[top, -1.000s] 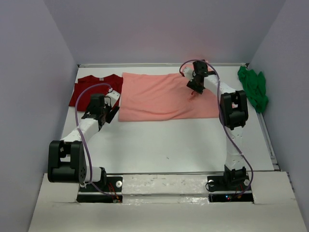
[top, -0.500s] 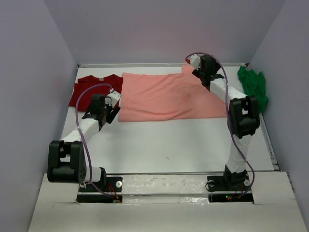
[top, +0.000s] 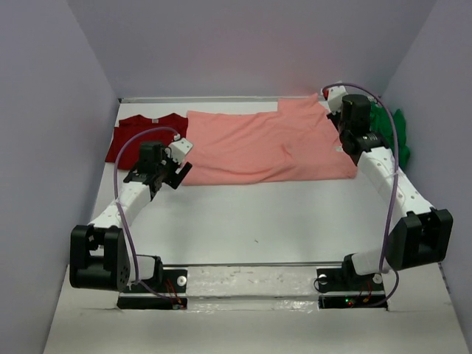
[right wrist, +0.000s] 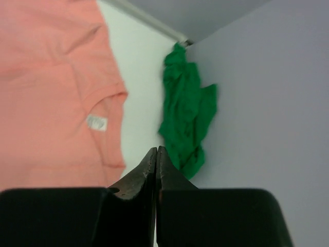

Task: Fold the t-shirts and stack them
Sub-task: Fold the tshirt

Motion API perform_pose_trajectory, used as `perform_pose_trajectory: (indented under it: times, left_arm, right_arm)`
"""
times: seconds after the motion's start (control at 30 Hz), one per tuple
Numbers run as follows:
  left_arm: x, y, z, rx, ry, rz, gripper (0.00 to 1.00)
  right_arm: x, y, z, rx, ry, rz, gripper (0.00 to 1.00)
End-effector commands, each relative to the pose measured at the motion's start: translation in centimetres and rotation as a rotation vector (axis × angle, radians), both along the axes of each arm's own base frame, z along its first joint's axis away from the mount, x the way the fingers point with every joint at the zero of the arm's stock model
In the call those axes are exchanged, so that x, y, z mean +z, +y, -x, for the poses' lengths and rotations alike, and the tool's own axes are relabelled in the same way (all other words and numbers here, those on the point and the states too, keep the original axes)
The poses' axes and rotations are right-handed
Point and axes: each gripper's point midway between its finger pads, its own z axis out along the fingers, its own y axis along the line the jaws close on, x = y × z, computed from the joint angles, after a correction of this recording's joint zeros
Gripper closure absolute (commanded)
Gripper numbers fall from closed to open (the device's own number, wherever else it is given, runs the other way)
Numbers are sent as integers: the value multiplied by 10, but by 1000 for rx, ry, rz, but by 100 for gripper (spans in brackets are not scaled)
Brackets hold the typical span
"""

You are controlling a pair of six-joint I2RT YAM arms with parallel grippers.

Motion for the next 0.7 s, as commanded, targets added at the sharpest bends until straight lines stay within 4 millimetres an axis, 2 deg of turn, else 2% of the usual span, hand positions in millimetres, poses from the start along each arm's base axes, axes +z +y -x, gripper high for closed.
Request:
perform_pose_trajectory:
  times: [0.0,0.1,0.13,0.2,0.23,0.27,0.33,0.37,0.47,0.67]
  left_arm:
    - [18,-21,2,-82,-17,75,1]
    - [12,-29,3,-113,10,103,1]
    - [5,-34,4,-131,40,121,1]
    - [-1,-37,3,-139,72,134,1]
    - [-12,-38,5,-144,118,136,1]
    - [-12,-41,5,-158,132,147,3]
    - [-21,-46,5,-173,171,160,8]
    - [-21,-48,5,-181,178,173,9]
    - [-20,-52,3,-198,181,181,11]
    - [-17,-53,2,-205,174,182,11]
  right_arm:
    - [-105,18,42,14,354,-154,100]
    - [-127,25,49,6,413,-212,100]
    - [-138,24,50,-18,443,-243,100]
    - [-147,31,50,-19,484,-284,100]
    - [-149,28,50,-35,506,-301,100]
    - [-161,26,50,-63,535,-331,100]
    - [-169,20,49,-92,569,-355,100]
    - [-180,10,49,-140,592,-361,100]
    - [-192,-9,44,-197,611,-370,100]
    - [-204,-34,43,-273,632,-368,100]
